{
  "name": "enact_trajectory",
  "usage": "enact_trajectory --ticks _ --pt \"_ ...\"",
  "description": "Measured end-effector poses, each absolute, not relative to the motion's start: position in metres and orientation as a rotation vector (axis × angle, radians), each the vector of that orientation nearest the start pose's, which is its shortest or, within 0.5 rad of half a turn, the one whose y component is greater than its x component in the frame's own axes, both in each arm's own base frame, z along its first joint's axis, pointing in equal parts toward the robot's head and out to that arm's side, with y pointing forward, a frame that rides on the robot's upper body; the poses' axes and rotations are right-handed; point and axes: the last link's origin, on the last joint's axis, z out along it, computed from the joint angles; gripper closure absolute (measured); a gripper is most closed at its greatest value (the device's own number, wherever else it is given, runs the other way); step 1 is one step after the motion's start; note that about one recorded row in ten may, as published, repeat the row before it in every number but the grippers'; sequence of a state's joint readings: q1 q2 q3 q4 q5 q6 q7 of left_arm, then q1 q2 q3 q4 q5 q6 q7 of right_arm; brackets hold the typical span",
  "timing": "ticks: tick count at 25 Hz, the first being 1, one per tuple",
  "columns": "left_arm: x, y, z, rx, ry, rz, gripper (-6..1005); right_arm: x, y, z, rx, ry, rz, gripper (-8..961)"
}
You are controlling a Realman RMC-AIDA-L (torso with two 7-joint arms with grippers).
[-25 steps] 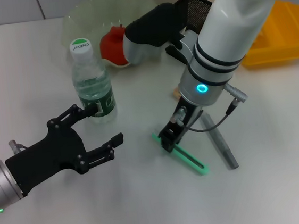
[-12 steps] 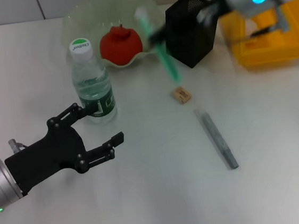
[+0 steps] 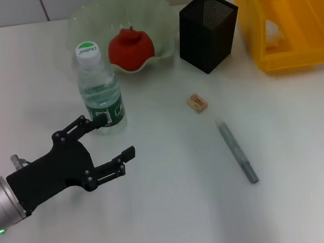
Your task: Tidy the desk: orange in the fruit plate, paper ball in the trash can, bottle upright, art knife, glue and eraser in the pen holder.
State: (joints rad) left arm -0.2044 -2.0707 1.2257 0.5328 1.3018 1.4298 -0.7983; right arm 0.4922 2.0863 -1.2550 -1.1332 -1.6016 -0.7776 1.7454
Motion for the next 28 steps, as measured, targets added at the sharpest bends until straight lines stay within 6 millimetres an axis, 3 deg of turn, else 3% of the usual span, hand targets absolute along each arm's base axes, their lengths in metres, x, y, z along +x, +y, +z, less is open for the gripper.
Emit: enact_trajectory --ticks 2,11,17,28 --pt "-0.299 0.253 -0.038 -2.499 -0.314 -0.844 139 0.164 0.424 0.029 -2.180 0.404 0.781 734" --pt "-0.297 0.254 -0.040 -2.505 -0.320 -0.850 139 0.189 0.427 0.004 -2.081 0.263 0.826 713" --pt "-0.297 0.254 -0.040 -2.506 -0.315 -0.848 139 0.200 0.433 -0.021 -2.089 0.322 0.777 700" --pt "-0.299 0.253 -0.040 -2.505 -0.317 -0.843 139 0.218 0.426 -0.031 -2.083 0.350 0.723 675"
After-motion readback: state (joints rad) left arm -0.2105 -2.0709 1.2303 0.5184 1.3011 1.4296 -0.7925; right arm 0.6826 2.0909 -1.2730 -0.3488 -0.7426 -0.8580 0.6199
